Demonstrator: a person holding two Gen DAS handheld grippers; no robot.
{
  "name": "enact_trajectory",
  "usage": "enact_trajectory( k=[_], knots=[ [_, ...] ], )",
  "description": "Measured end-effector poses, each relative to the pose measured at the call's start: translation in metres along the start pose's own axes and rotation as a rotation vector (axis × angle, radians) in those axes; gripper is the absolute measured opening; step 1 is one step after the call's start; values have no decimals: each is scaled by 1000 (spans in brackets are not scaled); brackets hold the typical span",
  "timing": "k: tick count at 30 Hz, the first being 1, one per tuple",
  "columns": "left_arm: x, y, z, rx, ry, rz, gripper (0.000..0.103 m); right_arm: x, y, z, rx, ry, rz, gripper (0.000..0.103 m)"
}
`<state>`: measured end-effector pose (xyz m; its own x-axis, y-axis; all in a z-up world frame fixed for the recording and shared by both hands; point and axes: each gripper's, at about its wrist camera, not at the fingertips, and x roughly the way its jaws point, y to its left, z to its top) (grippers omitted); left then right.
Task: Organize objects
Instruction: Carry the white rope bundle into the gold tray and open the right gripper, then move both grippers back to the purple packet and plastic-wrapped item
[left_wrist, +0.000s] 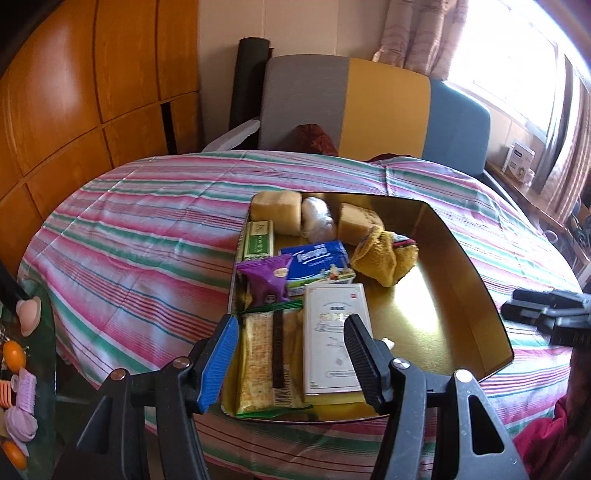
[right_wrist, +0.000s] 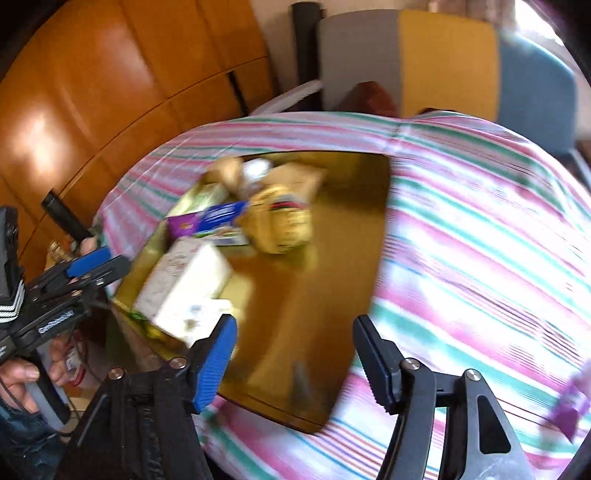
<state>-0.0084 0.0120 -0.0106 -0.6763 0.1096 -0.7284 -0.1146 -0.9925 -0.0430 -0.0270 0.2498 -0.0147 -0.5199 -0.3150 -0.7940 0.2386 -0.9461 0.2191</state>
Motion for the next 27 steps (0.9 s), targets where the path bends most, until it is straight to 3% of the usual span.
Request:
enact_trajectory(
  k=[10, 17, 18, 20, 27],
  knots=[
    [-2, -40, 6, 99, 2, -45, 60, -77, -137, -14, 296, -120, -246, 77],
    [-2, -89, 14, 207, 1, -107, 60, -118, -240, -62, 671, -255, -412, 78],
    [-1, -98, 15, 221, 3, -120, 60, -120, -253, -70, 765, -246, -408, 77],
    [0, -117, 16, 245, 12, -155, 60, -132, -267, -81, 866, -318, -363, 77],
    [-1, -194, 12, 361, 45, -305, 60, -146, -277, -95, 975, -398, -354, 79]
  ],
)
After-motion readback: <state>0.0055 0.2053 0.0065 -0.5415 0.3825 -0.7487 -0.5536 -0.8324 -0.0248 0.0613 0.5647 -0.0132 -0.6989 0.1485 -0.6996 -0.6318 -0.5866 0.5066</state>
